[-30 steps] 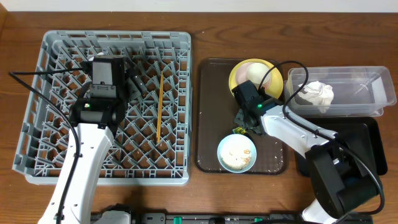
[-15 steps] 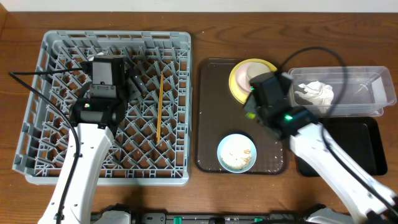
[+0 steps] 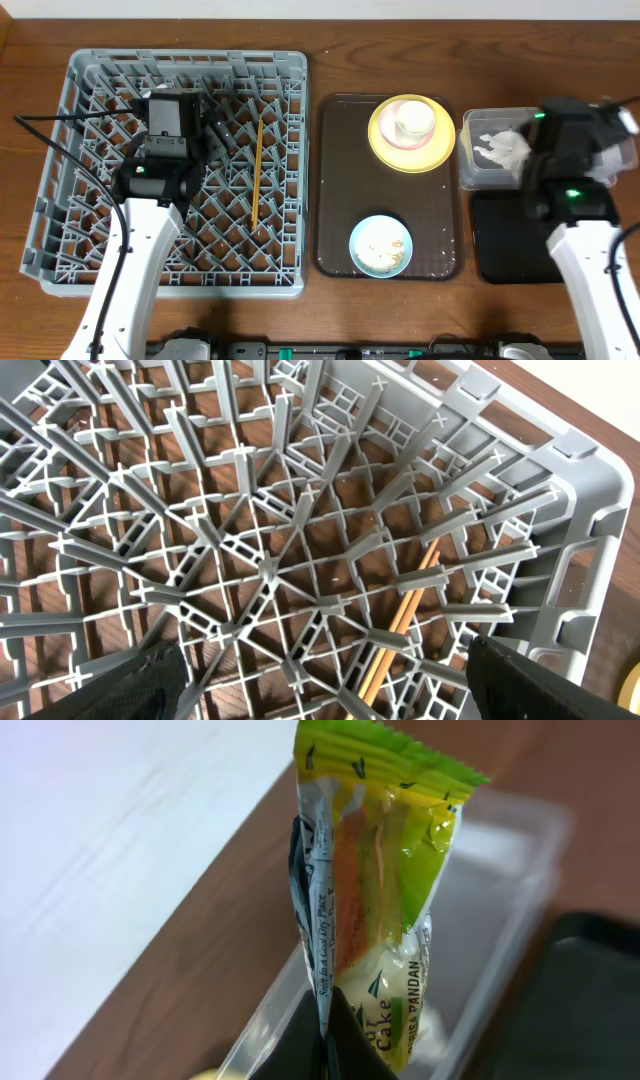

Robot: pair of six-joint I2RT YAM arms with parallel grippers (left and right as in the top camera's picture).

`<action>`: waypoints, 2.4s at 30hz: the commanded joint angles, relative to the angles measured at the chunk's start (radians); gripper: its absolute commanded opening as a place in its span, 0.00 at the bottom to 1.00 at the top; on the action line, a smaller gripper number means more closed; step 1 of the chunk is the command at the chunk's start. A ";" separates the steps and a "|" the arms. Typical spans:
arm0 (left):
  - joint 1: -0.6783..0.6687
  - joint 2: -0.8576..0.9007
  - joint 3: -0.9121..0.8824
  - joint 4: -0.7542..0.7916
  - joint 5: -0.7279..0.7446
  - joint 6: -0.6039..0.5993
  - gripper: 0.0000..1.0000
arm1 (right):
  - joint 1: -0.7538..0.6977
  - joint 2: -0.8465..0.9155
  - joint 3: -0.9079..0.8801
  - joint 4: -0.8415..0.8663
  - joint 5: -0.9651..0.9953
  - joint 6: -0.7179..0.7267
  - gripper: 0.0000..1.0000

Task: Sort waste into correct bins and load items into the dishwasher rack
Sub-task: 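Carry the wrapper to the clear bin and open the right gripper, then reach the right gripper back to the light-blue plate on the tray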

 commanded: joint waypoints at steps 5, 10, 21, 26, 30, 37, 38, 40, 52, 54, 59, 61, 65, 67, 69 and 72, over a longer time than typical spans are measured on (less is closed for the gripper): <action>0.003 -0.002 0.009 0.001 -0.002 0.002 0.91 | -0.171 0.062 0.001 0.038 -0.033 0.013 0.01; 0.003 -0.002 0.009 0.001 -0.002 0.002 0.91 | -0.221 0.148 0.001 0.076 -0.074 0.013 0.01; 0.003 -0.002 0.009 0.001 -0.002 0.002 0.91 | -0.236 0.316 0.001 0.114 -0.148 0.013 0.01; 0.003 -0.002 0.009 0.001 -0.002 0.002 0.91 | -0.236 0.325 0.001 0.116 -0.148 0.013 0.03; 0.003 -0.002 0.009 0.001 -0.002 0.002 0.91 | -0.236 0.325 0.001 0.118 -0.148 0.013 0.04; 0.003 -0.002 0.009 0.001 -0.002 0.002 0.91 | -0.236 0.325 0.001 0.118 -0.148 0.030 0.06; 0.003 -0.002 0.009 0.001 -0.002 0.002 0.91 | -0.236 0.326 0.001 0.118 -0.148 0.042 0.06; 0.003 -0.002 0.009 0.001 -0.002 0.002 0.91 | -0.236 0.328 0.001 0.118 -0.150 0.047 0.08; 0.003 -0.002 0.009 0.001 -0.002 0.002 0.91 | -0.236 0.366 0.001 0.129 -0.155 0.046 0.25; 0.003 -0.002 0.009 0.001 -0.002 0.002 0.91 | -0.236 0.365 0.001 0.134 -0.160 0.027 0.29; 0.003 -0.002 0.009 0.001 -0.002 0.002 0.91 | -0.236 0.355 0.008 0.179 -0.319 -0.322 0.40; 0.003 -0.002 0.009 0.001 -0.002 0.002 0.91 | -0.236 0.338 0.016 0.169 -0.351 -0.396 0.50; 0.003 -0.002 0.009 0.001 -0.002 0.002 0.91 | -0.232 0.288 0.030 0.159 -0.480 -0.488 0.55; 0.003 -0.002 0.009 0.001 -0.002 0.002 0.91 | -0.222 0.259 0.034 0.158 -0.559 -0.544 0.53; 0.003 -0.002 0.009 0.001 -0.002 0.002 0.91 | -0.207 0.234 0.039 0.134 -0.620 -0.568 0.39; 0.003 -0.002 0.009 0.001 -0.002 0.002 0.91 | -0.161 0.209 0.040 0.070 -0.674 -0.567 0.34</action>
